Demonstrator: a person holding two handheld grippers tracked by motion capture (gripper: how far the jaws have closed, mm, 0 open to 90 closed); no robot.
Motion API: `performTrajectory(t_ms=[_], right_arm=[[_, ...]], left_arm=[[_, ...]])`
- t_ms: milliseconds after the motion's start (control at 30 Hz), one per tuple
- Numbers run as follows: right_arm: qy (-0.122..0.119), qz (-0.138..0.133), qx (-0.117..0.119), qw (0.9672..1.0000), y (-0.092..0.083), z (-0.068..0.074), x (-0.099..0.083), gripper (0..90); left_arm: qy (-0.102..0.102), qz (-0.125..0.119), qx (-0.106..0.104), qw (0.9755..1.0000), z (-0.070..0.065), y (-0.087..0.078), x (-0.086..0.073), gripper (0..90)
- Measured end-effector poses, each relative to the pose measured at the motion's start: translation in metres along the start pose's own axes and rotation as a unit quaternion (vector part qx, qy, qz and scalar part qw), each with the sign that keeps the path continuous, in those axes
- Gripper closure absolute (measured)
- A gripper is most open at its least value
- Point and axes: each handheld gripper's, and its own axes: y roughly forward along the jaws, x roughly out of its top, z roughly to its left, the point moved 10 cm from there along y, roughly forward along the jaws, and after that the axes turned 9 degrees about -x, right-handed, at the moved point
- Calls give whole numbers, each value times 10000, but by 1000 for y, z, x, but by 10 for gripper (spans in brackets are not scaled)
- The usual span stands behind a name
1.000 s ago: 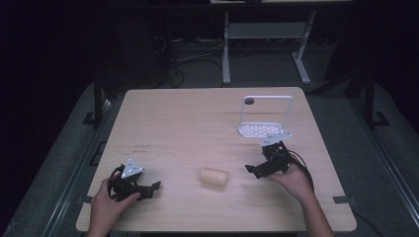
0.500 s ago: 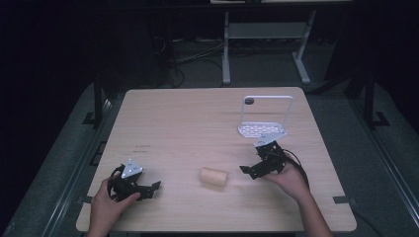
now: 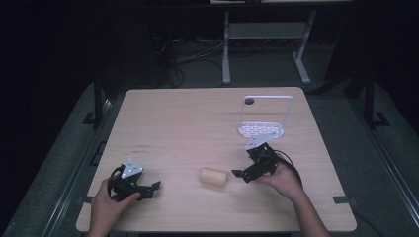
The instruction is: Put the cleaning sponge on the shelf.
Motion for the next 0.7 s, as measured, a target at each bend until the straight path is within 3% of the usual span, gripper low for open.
performTrajectory(t_ms=[700], right_arm=[[-405,-26,560,9976,17,39,19,17]], left_arm=[[10,0,1,10000,0,0,0,131]])
